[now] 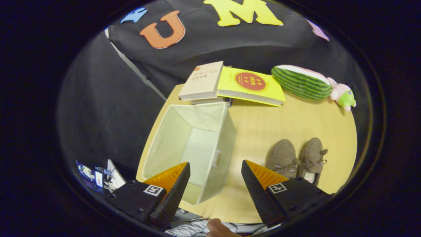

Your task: Open the storage box then place both shoes into the box .Put the left shoe in first, then the right shoe, with the right side of both shoes facing outward in a uniform manner.

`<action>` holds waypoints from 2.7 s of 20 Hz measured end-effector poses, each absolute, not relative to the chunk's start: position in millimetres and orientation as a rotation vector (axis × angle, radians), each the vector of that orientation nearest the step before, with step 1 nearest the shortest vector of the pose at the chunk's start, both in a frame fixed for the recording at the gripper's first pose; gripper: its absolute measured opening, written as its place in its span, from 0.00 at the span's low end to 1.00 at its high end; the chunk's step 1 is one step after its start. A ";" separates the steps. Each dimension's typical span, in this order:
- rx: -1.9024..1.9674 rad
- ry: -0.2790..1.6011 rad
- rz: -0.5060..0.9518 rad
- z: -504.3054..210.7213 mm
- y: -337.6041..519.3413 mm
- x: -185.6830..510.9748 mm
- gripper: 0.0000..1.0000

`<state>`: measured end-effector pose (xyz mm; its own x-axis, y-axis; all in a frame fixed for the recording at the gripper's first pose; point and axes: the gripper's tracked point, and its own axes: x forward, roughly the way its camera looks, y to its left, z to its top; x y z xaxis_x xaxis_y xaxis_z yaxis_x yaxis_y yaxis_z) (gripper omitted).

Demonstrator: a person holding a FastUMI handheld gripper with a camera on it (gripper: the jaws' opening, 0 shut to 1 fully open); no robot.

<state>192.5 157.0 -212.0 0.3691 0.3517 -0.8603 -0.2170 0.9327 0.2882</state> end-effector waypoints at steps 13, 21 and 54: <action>0.069 1.360 0.199 -307.6 26.7 175.6 0.96; -0.002 1.358 0.191 -336.7 4.9 181.2 0.72; 0.285 1.180 0.315 -148.5 144.4 192.5 0.06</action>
<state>192.5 144.4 -148.5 0.3471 0.3857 -0.8548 -0.0918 0.9211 0.3783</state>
